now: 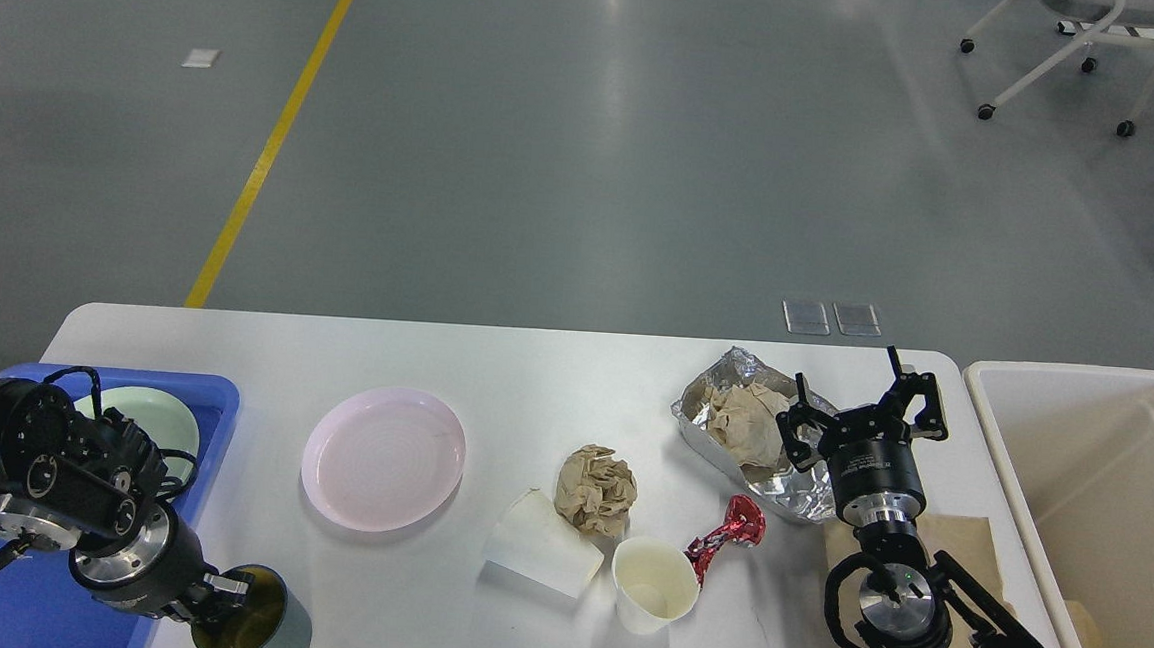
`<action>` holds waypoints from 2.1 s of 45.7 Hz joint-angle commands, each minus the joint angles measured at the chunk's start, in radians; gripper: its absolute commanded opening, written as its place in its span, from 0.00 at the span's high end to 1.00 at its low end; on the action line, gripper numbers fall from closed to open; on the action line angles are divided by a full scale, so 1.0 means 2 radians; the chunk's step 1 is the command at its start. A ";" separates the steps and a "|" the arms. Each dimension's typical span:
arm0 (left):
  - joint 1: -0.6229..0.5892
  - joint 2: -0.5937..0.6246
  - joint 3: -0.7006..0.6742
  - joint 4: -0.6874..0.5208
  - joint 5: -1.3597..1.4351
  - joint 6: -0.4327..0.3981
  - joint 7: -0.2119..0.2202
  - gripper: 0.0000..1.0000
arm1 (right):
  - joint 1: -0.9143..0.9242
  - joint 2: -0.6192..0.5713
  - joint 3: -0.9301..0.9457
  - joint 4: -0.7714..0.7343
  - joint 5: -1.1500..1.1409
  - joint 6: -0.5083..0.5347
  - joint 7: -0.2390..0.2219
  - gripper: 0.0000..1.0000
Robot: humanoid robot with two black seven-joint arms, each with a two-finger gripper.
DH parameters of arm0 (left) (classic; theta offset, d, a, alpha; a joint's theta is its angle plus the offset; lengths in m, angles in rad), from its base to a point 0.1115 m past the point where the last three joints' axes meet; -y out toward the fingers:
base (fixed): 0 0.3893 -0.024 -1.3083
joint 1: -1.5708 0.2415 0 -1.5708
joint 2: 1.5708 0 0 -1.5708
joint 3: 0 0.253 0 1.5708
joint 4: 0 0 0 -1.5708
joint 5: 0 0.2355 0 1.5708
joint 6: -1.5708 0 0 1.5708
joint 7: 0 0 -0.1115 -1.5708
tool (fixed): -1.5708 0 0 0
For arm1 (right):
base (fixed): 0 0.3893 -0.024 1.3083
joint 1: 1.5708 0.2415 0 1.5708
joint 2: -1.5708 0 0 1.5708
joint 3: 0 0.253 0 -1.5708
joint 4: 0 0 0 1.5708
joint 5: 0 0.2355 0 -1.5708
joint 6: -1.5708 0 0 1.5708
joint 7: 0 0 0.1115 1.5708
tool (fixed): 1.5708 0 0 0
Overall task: Tidy desktop
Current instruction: 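Lower the left gripper and grasp the dark green cup, then lift the cup and place it in the blue tray corner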
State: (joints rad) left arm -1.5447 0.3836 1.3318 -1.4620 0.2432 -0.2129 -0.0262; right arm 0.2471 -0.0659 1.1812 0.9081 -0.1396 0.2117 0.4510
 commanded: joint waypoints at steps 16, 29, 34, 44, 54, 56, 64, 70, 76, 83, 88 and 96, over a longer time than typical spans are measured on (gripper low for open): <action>-0.119 0.018 0.014 -0.001 -0.030 -0.140 -0.003 0.99 | 0.000 0.000 0.000 0.000 0.000 0.000 0.000 0.00; -0.308 0.018 0.058 -0.041 -0.049 -0.278 -0.002 1.00 | 0.000 0.000 0.000 0.000 0.000 0.000 0.000 0.00; -0.406 0.015 0.083 -0.061 -0.056 -0.316 -0.001 1.00 | 0.000 0.000 0.000 0.000 0.000 0.000 0.000 0.00; -0.571 -0.013 0.111 -0.091 -0.095 -0.374 -0.004 1.00 | 0.000 0.000 0.000 0.000 0.000 0.000 0.000 0.00; -0.587 -0.025 0.118 -0.099 -0.104 -0.374 -0.005 1.00 | 0.001 0.000 0.000 0.000 0.000 0.000 0.000 0.00; -0.585 -0.022 0.124 -0.098 -0.105 -0.374 -0.005 1.00 | 0.000 0.000 0.000 0.000 0.000 0.000 0.000 0.00; -0.565 0.002 0.139 -0.087 -0.096 -0.374 0.000 0.98 | 0.000 -0.001 0.000 0.000 0.000 0.000 0.000 0.00; -0.538 0.057 0.143 -0.064 -0.065 -0.374 0.031 0.99 | 0.000 -0.001 0.000 0.000 0.000 0.000 0.000 0.00; -0.476 0.127 0.132 -0.023 -0.007 -0.374 0.046 1.00 | 0.000 -0.001 0.000 0.000 0.000 0.000 0.000 0.00; -0.391 0.194 0.103 0.036 0.054 -0.374 0.043 1.00 | 0.000 -0.001 0.000 0.000 0.000 0.000 0.000 0.00; -0.337 0.243 0.070 0.069 0.099 -0.374 0.042 1.00 | 0.000 0.000 0.000 0.000 0.000 0.000 0.000 0.00; -0.190 0.288 -0.015 0.114 0.126 -0.348 0.042 1.00 | 0.000 0.000 0.000 0.000 0.000 0.000 0.000 0.00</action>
State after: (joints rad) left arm -2.1132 0.9194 1.4168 -1.2872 0.4708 -0.9565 0.0587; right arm 0.2471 -0.0672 1.1812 0.9081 -0.1392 0.2117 0.4510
